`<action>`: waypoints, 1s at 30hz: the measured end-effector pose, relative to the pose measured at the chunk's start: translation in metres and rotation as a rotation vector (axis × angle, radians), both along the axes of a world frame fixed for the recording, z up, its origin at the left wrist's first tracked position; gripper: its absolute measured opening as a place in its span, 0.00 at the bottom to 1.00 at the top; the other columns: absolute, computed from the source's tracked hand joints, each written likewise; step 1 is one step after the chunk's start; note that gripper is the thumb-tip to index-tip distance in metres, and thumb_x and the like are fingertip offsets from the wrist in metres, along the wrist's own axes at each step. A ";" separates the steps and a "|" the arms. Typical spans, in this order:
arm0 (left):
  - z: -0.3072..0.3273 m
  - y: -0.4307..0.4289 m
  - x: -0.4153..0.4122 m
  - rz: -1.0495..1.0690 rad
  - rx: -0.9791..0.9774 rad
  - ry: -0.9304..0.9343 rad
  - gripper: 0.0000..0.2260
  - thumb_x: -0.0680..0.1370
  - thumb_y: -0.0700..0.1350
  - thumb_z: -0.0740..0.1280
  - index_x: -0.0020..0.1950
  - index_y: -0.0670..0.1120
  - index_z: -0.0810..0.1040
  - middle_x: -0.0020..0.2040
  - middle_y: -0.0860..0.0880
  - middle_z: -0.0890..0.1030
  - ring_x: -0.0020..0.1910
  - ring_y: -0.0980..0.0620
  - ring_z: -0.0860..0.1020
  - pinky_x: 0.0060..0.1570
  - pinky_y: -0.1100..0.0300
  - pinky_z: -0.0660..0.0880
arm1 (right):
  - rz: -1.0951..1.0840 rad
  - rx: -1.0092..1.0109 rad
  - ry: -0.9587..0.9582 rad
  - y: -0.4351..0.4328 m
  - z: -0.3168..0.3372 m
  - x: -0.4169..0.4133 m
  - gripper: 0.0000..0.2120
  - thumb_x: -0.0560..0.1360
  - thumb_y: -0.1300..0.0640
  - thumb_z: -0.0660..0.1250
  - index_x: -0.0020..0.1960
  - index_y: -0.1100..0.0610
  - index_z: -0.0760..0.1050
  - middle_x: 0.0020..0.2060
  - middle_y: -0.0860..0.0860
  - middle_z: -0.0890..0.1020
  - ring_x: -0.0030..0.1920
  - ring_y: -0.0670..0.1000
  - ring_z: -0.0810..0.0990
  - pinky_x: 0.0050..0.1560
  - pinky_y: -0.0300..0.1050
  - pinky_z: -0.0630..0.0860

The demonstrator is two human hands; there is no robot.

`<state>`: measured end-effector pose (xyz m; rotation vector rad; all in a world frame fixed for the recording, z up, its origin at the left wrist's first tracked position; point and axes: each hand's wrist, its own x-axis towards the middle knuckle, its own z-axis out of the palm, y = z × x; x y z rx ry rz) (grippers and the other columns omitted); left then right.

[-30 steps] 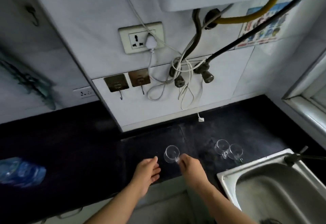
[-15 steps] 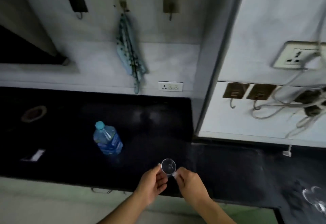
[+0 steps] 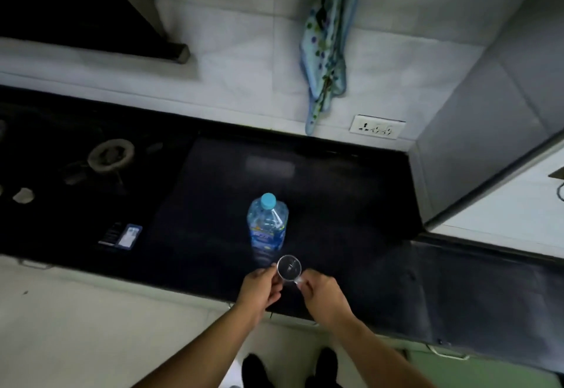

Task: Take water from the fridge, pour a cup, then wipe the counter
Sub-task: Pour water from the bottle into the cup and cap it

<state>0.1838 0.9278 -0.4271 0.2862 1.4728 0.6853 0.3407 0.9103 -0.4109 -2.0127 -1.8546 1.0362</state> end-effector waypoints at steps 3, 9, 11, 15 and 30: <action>-0.012 0.009 -0.007 0.011 -0.020 0.013 0.09 0.81 0.44 0.65 0.43 0.43 0.78 0.30 0.47 0.77 0.32 0.50 0.73 0.40 0.57 0.75 | -0.013 -0.049 -0.038 0.008 -0.008 -0.010 0.05 0.78 0.55 0.64 0.48 0.55 0.78 0.42 0.54 0.84 0.41 0.55 0.81 0.40 0.47 0.75; -0.025 0.019 -0.010 0.005 -0.021 0.079 0.09 0.81 0.43 0.65 0.43 0.43 0.81 0.37 0.45 0.81 0.39 0.47 0.79 0.47 0.51 0.80 | 0.053 -0.109 -0.096 0.020 -0.025 -0.016 0.08 0.80 0.55 0.61 0.52 0.54 0.78 0.47 0.56 0.85 0.47 0.58 0.83 0.46 0.51 0.78; -0.029 0.022 -0.010 -0.007 -0.015 0.096 0.09 0.81 0.43 0.64 0.44 0.44 0.81 0.40 0.44 0.83 0.42 0.47 0.82 0.49 0.50 0.80 | 0.060 -0.133 -0.123 0.022 -0.026 -0.016 0.08 0.80 0.54 0.60 0.54 0.54 0.77 0.47 0.56 0.84 0.47 0.58 0.83 0.46 0.50 0.77; -0.030 0.029 -0.011 -0.059 0.002 0.117 0.09 0.82 0.43 0.64 0.44 0.45 0.80 0.40 0.45 0.83 0.41 0.48 0.82 0.52 0.47 0.80 | 0.090 -0.139 -0.142 0.025 -0.030 -0.016 0.09 0.81 0.53 0.60 0.57 0.55 0.75 0.49 0.57 0.84 0.49 0.58 0.83 0.47 0.49 0.77; -0.008 0.106 -0.095 -0.678 0.507 0.554 0.46 0.59 0.52 0.82 0.73 0.58 0.65 0.68 0.51 0.73 0.64 0.53 0.75 0.66 0.51 0.73 | 0.038 0.295 0.131 0.090 0.093 -0.032 0.06 0.79 0.50 0.65 0.50 0.52 0.72 0.32 0.45 0.74 0.28 0.43 0.70 0.29 0.36 0.66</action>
